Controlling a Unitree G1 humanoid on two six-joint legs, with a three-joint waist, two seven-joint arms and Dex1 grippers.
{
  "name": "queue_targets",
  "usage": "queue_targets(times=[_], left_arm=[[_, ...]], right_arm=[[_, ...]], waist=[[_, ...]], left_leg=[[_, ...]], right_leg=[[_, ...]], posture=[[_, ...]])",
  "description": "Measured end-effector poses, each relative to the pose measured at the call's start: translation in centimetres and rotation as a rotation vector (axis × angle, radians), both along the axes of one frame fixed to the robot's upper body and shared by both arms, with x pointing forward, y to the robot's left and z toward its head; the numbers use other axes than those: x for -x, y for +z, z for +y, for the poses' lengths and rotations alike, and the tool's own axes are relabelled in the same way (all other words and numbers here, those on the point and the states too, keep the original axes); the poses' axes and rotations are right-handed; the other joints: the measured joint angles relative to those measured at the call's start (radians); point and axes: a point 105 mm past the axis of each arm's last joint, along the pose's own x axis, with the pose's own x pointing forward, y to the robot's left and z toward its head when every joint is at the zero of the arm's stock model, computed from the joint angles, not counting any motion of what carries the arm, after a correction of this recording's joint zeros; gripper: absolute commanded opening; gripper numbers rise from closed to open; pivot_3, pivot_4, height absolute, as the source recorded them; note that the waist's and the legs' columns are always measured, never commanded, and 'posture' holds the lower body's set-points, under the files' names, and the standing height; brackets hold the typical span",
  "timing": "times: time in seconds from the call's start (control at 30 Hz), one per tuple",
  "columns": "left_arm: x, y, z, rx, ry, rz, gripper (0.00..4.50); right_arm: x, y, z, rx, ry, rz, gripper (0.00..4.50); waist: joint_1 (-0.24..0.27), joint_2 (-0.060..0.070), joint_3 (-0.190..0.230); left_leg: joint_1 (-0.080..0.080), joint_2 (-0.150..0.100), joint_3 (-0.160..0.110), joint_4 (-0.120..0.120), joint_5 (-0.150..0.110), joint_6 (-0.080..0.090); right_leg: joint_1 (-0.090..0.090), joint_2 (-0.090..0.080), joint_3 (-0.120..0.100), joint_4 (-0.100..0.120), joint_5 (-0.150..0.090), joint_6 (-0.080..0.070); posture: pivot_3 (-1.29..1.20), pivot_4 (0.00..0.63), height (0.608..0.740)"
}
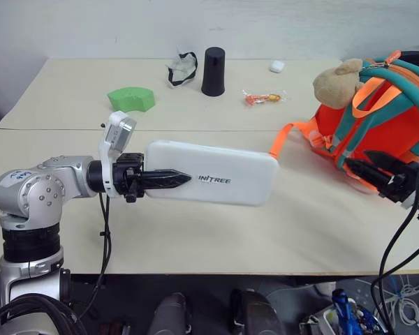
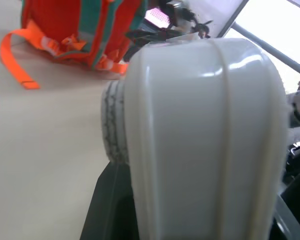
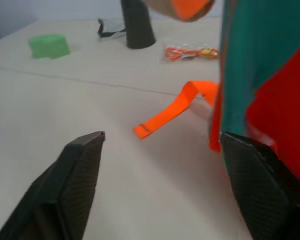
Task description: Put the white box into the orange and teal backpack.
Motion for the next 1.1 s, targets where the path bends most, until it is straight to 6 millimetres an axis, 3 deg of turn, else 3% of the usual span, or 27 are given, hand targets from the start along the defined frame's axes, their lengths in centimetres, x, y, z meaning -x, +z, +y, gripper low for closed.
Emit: queue_targets(times=[0.17, 0.53, 0.63, 0.77, 1.1], left_arm=[[0.0, 1.1, -0.2, 0.040, 0.033, -0.036, 1.26], [-1.3, 0.4, -0.8, -0.019, 0.106, -0.057, 1.26], [-1.3, 0.8, -1.0, -0.009, 0.100, -0.079, 1.26], [-1.4, 1.0, -0.9, 0.001, 0.102, -0.076, 1.26], [-1.4, 1.2, -0.7, 0.030, 0.101, -0.056, 1.26]], right_arm=[[-2.5, -0.1, -0.4, -0.067, -0.061, 0.003, 4.49], [-8.5, 0.7, 4.1, -0.168, 0.019, -0.034, 4.49], [-9.7, 0.7, 4.5, -0.187, 0.007, -0.043, 3.85], [-10.4, 0.0, 4.3, -0.173, -0.035, -0.039, 2.52], [-12.2, 0.7, 4.8, -0.183, -0.093, -0.087, 2.52]], waist=[[-0.003, 0.000, 0.000], [-0.007, 0.000, 0.000], [-0.007, 0.000, 0.000], [-0.006, 0.000, 0.000], [-0.021, 0.001, 0.000]], left_leg=[[0.000, 0.000, 0.001, 0.000, 0.000, 0.000], [0.000, 0.000, 0.003, -0.001, 0.000, 0.000], [0.000, 0.000, 0.003, -0.002, 0.000, 0.000], [-0.001, 0.000, 0.003, -0.002, 0.000, 0.000], [-0.001, 0.000, 0.003, -0.002, 0.001, -0.001]], right_leg=[[0.000, 0.001, 0.000, 0.001, 0.000, 0.000], [-0.002, 0.003, 0.001, 0.001, 0.000, 0.000], [-0.002, 0.003, 0.001, 0.002, 0.000, 0.000], [-0.002, 0.003, 0.001, 0.003, 0.000, 0.000], [-0.002, 0.003, 0.001, 0.005, 0.000, 0.000]], posture=[[0.00, 0.150, 0.740], [0.00, 0.150, 0.740], [0.00, 0.150, 0.740], [0.00, 0.150, 0.740], [0.00, 0.150, 0.740]])
